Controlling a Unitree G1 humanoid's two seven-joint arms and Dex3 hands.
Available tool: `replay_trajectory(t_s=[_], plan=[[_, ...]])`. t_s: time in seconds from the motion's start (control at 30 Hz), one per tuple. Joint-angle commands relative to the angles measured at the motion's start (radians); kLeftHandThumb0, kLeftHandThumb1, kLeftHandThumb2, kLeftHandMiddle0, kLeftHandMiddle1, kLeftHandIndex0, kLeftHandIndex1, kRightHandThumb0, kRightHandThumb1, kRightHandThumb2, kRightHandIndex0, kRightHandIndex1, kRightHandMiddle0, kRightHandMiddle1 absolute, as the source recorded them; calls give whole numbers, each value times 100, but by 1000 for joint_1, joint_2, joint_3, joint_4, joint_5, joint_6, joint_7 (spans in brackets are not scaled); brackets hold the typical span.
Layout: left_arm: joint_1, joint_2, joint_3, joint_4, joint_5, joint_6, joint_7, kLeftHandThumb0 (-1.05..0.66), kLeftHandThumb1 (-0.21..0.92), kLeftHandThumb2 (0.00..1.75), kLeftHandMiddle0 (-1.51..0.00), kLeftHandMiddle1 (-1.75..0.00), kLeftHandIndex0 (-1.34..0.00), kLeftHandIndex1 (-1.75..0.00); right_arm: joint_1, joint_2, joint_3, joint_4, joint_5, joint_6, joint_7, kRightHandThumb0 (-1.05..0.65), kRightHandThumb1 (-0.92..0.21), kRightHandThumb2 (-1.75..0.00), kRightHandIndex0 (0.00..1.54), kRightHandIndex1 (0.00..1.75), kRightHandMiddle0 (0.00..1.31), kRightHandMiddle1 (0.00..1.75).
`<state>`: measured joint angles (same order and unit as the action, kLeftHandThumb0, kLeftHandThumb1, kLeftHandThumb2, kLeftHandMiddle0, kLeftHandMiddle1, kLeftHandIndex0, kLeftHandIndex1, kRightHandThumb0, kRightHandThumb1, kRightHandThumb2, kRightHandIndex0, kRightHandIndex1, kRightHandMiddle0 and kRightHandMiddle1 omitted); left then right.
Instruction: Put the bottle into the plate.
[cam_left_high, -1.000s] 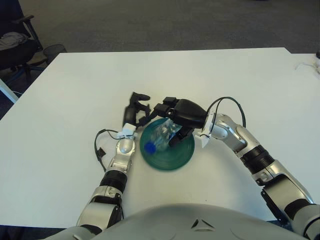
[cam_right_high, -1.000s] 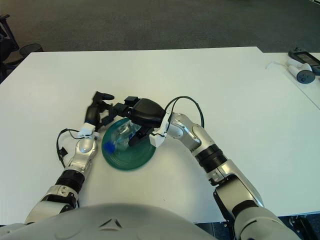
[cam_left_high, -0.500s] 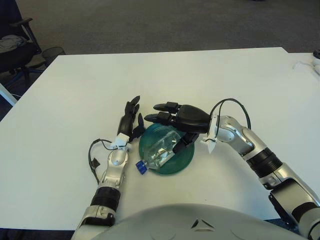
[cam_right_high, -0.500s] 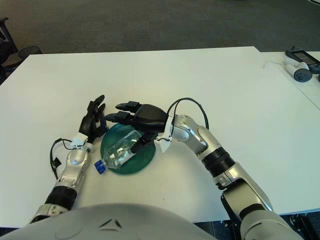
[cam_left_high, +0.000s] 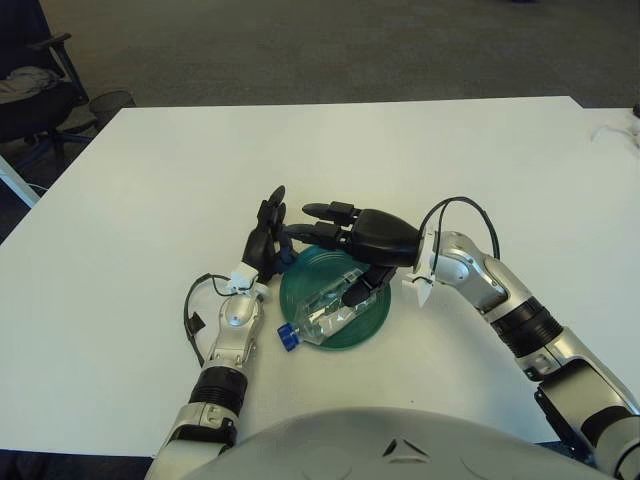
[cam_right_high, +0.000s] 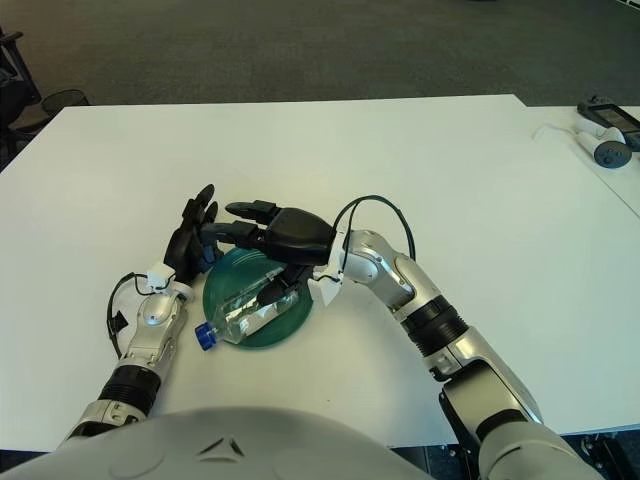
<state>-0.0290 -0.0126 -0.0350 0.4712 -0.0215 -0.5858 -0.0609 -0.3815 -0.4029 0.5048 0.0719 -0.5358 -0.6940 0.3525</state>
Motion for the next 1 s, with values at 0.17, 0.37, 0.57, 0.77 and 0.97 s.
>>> replay_trajectory(t_s=[0.17,0.37,0.57,0.77,0.97], plan=[[126,-32,4,35,46,-16,75,-90,92,106,-15,-1,0,-22,-23,7,-34,49,-25,-39,-67,-105,-92,-75,0,0,0,0],[122,-11,27,84,70,-49,114,-79,92,96,-24,-3,0,-41,-79,7,-80,77,20,-36,-71,-105,-92,-72,0,0,0,0],[-27,-17,69,342,31,-62,118,-65,92,80,-64,-136,-40,-118,-91,11,-146,72,130,-18,-62,-105,-92,-71,0,0,0,0],[19,-27,49,204,94,20,195,-42,69,85,-95,-171,-36,-168,-81,11,-258,68,384,43,-35,-105,-92,-60,0,0,0,0],[17,-28,42,197,137,32,258,-40,62,93,-100,-174,-39,-174,-50,113,-354,61,541,115,-114,-103,-92,-51,16,2,6,15]])
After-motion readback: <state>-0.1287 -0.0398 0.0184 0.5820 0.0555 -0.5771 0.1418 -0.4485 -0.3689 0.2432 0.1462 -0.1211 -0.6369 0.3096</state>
